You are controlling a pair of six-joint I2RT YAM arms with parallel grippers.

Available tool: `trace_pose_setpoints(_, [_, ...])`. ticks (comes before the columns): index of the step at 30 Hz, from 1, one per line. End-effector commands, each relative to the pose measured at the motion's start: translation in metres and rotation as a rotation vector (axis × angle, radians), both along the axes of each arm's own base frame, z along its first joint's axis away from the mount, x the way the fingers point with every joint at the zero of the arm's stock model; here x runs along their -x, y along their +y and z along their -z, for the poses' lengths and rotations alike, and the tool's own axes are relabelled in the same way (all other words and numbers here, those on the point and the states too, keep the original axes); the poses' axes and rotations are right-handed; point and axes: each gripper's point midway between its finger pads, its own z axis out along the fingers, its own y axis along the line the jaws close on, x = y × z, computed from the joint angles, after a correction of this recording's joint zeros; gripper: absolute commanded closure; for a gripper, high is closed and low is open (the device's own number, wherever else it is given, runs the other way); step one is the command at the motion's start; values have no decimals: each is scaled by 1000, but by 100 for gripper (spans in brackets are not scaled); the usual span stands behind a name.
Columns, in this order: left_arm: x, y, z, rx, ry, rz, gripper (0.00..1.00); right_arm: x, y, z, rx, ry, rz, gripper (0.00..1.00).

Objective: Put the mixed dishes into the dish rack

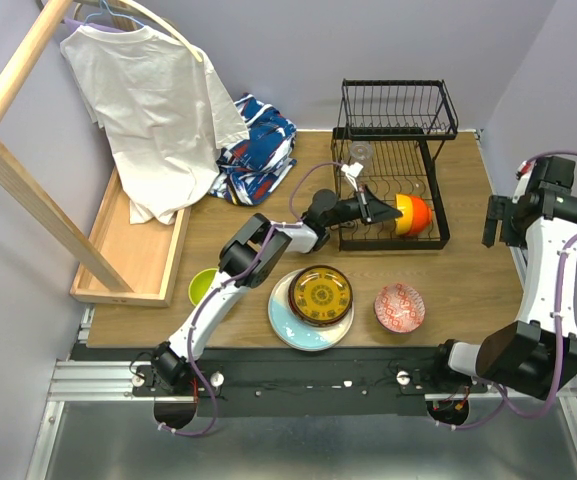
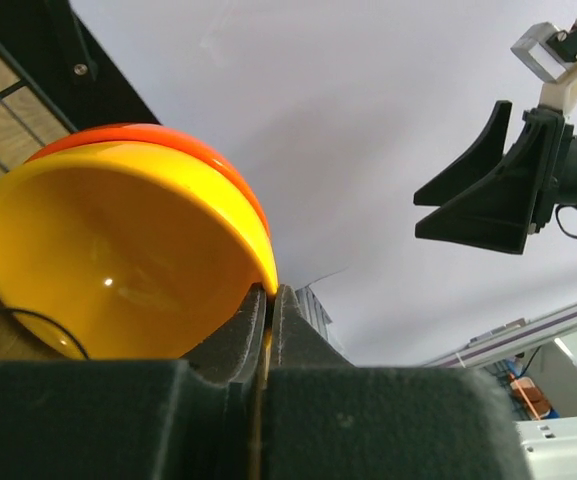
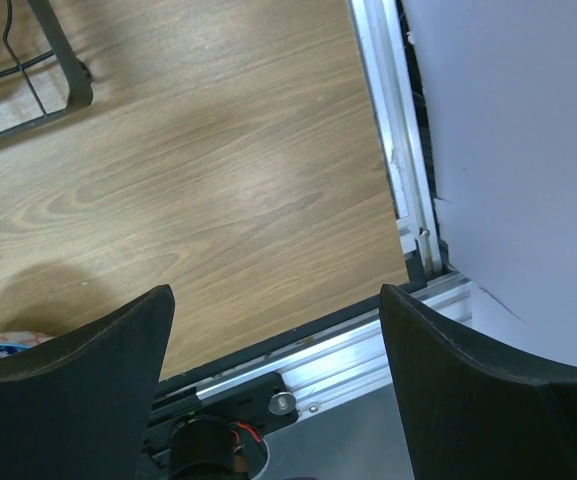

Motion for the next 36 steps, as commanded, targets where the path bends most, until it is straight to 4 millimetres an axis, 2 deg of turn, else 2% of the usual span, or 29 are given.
trace_pose_setpoints(1, [-12, 14, -5, -47, -9, -52, 86, -3, 5, 6, -38, -34, 6, 10])
trace_pose_setpoints(2, [-11, 14, -11, -43, -19, -51, 75, -3, 7, 7, -43, -38, 4, 10])
trace_pose_setpoints(4, [-10, 17, -11, -57, -37, -53, 66, -3, 8, 8, -50, -45, 5, 10])
trace_pose_setpoints(5, [-9, 17, -17, -63, -37, -56, 57, -3, 9, 9, -54, -47, 2, 10])
trace_pose_setpoints(8, [-7, 22, -17, -98, -50, -64, 45, -4, 11, 8, -65, -64, 2, 10])
trace_pose_setpoints(9, [-5, 23, -28, -100, -73, -62, 43, -5, 12, 9, -68, -66, 0, 10])
trace_pose_setpoints(11, [-2, 26, -25, -141, -92, -61, 40, -10, 14, 7, -78, -90, 1, 10])
trace_pose_setpoints(12, [-2, 31, -37, -138, -112, -61, 39, -11, 15, 8, -85, -93, -1, 10])
trace_pose_setpoints(13, [0, 35, -28, -181, -93, -59, 38, -14, 15, 9, -90, -103, 1, 10])
trace_pose_setpoints(14, [1, 38, -27, -203, -120, -60, 37, -16, 16, 9, -98, -111, -4, 10])
trace_pose_setpoints(15, [1, 45, -40, -205, -149, -60, 37, -18, 17, 11, -104, -113, -5, 10])
trace_pose_setpoints(17, [7, 53, -31, -265, -178, -43, 37, -25, 18, 16, -124, -121, -11, 10])
trace_pose_setpoints(18, [14, 56, -42, -269, -219, -24, 37, -27, 19, 18, -131, -128, -11, 10])
trace_pose_setpoints(20, [37, 66, -26, -342, -232, 69, 37, -38, 22, 22, -162, -157, -24, 10])
trace_pose_setpoints(21, [45, 73, -40, -355, -336, 80, 36, -43, 23, 23, -172, -168, -30, 10])
trace_pose_setpoints(23, [71, 94, -16, -460, -364, 164, 36, -58, 26, 24, -202, -204, -51, 10])
trace_pose_setpoints(24, [76, 106, -32, -486, -577, 169, 36, -62, 27, 25, -215, -212, -59, 10])
trace_pose_setpoints(25, [85, 118, -26, -538, -631, 200, 36, -69, 27, 22, -217, -234, -72, 10])
trace_pose_setpoints(26, [101, 141, -4, -664, -574, 265, 36, -76, 30, 25, -240, -239, -89, 9])
trace_pose_setpoints(27, [107, 157, -19, -699, -670, 267, 36, -79, 30, 25, -244, -245, -97, 9])
trace_pose_setpoints(28, [114, 174, -11, -755, -761, 299, 36, -86, 28, 23, -239, -267, -104, 9])
trace_pose_setpoints(29, [123, 200, 2, -873, -726, 317, 36, -90, 28, 25, -246, -268, -109, 9])
trace_pose_setpoints(30, [126, 219, -13, -910, -757, 289, 36, -93, 28, 29, -252, -265, -115, 9])
trace_pose_setpoints(31, [131, 236, -10, -962, -782, 304, 36, -99, 27, 29, -252, -278, -130, 9])
trace_pose_setpoints(32, [148, 259, -2, -1037, -724, 361, 36, -102, 30, 30, -263, -286, -150, 9])
trace_pose_setpoints(33, [150, 280, -9, -1116, -741, 336, 36, -106, 31, 33, -273, -285, -159, 9])
trace_pose_setpoints(34, [159, 297, -3, -1175, -726, 362, 36, -111, 31, 32, -279, -297, -166, 9])
trace_pose_setpoints(35, [177, 318, 3, -1235, -696, 426, 36, -114, 33, 30, -294, -308, -173, 9])
trace_pose_setpoints(36, [180, 338, -1, -1306, -718, 402, 36, -116, 34, 31, -305, -310, -173, 9])
